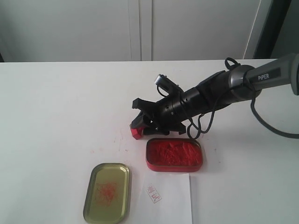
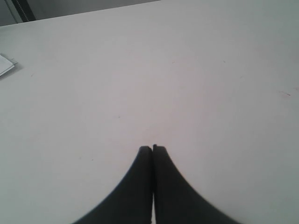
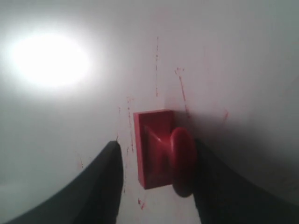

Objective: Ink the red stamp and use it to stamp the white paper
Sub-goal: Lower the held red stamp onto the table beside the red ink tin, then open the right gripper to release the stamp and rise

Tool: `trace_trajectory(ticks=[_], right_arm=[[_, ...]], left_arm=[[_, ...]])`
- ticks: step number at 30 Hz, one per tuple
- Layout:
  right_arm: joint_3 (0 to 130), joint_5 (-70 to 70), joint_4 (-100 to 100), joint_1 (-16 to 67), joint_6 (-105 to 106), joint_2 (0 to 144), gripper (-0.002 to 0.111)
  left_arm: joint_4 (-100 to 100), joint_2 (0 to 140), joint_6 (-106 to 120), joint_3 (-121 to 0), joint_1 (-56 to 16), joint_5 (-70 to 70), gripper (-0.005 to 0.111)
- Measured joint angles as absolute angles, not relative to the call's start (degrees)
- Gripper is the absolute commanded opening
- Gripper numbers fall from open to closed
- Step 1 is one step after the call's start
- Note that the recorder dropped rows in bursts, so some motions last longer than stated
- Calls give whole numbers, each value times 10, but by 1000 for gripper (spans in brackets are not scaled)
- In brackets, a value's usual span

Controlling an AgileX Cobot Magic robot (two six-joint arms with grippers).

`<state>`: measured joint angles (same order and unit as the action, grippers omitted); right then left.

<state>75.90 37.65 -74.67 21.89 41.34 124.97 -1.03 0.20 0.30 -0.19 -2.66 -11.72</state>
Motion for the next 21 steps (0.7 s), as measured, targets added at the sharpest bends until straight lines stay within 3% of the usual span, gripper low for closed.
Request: trace_trajectory(ticks=[21], right_arm=[[759, 288, -619, 219, 316, 1208, 43]], left_arm=[[-10, 2, 3, -2, -27, -117, 0]])
